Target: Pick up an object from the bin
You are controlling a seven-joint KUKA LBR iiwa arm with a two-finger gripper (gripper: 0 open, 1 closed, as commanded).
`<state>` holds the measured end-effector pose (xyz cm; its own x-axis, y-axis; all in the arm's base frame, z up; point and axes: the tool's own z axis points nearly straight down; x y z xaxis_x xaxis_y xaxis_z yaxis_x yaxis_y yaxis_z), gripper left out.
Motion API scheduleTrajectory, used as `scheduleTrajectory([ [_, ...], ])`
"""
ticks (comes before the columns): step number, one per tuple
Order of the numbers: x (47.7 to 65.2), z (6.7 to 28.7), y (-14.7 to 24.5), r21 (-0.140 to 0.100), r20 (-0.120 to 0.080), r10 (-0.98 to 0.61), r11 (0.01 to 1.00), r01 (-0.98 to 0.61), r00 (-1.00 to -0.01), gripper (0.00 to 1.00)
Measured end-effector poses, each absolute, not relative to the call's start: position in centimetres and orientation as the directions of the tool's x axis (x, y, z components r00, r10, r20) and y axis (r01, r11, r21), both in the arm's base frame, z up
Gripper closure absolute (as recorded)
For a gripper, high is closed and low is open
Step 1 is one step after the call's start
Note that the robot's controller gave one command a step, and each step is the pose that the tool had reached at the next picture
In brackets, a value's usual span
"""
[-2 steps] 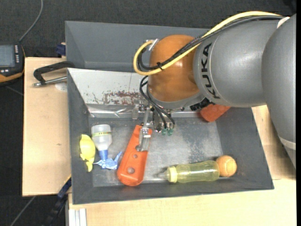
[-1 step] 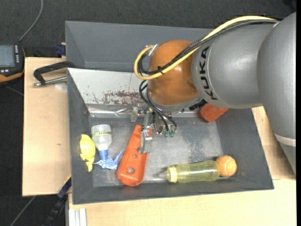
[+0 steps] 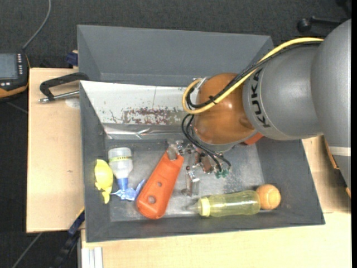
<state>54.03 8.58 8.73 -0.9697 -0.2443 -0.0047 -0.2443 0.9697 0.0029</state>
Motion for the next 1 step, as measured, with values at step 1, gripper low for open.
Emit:
scheduleTrajectory([
  [1, 56.26, 7.19, 7.03, -0.001, -0.006, -0.302, 0.953, -0.302, -0.953, 0.0],
])
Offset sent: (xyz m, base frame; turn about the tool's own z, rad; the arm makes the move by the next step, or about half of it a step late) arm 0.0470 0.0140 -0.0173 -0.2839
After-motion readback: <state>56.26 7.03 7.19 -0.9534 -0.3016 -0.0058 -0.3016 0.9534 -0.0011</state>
